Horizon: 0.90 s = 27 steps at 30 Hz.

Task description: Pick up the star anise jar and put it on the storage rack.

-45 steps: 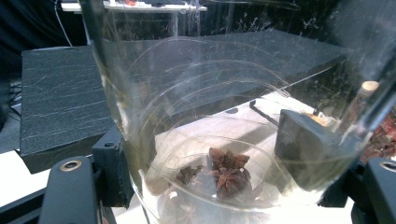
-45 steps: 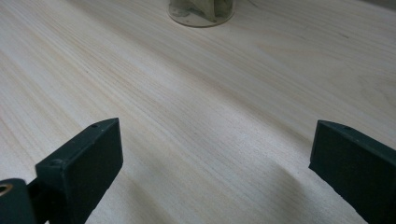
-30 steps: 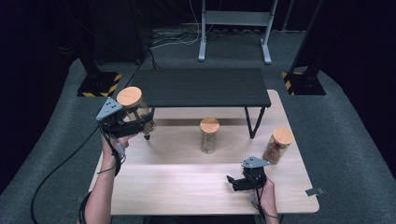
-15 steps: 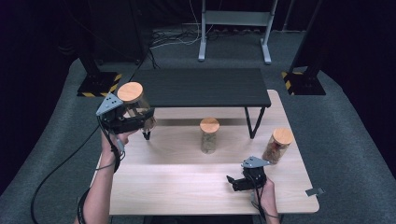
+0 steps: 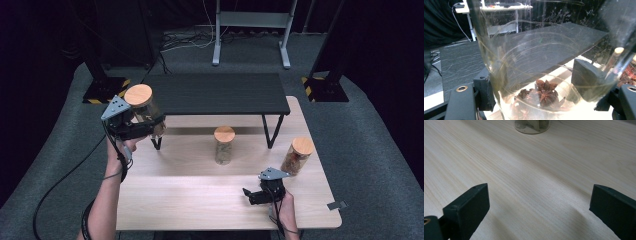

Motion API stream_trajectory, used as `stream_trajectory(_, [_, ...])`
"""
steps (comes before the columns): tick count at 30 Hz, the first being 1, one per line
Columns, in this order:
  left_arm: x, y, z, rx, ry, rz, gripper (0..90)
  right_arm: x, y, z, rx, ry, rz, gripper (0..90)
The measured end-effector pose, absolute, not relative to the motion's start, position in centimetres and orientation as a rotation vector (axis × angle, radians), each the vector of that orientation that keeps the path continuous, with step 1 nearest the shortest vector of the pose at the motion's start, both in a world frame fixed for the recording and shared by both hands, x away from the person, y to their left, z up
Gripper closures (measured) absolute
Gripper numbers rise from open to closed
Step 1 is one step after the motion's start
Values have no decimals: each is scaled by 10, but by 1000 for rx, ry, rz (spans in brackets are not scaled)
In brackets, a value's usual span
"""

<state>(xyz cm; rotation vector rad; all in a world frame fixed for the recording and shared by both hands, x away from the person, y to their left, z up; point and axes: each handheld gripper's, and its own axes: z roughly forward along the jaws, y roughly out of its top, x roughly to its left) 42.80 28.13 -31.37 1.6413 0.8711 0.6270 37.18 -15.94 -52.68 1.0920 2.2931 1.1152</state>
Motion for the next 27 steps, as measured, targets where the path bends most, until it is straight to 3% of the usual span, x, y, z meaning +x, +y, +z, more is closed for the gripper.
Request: stream_trajectory(27, [435,280,-289,1637,839,654,248,372,-160,-527,1096,2300,1118,18])
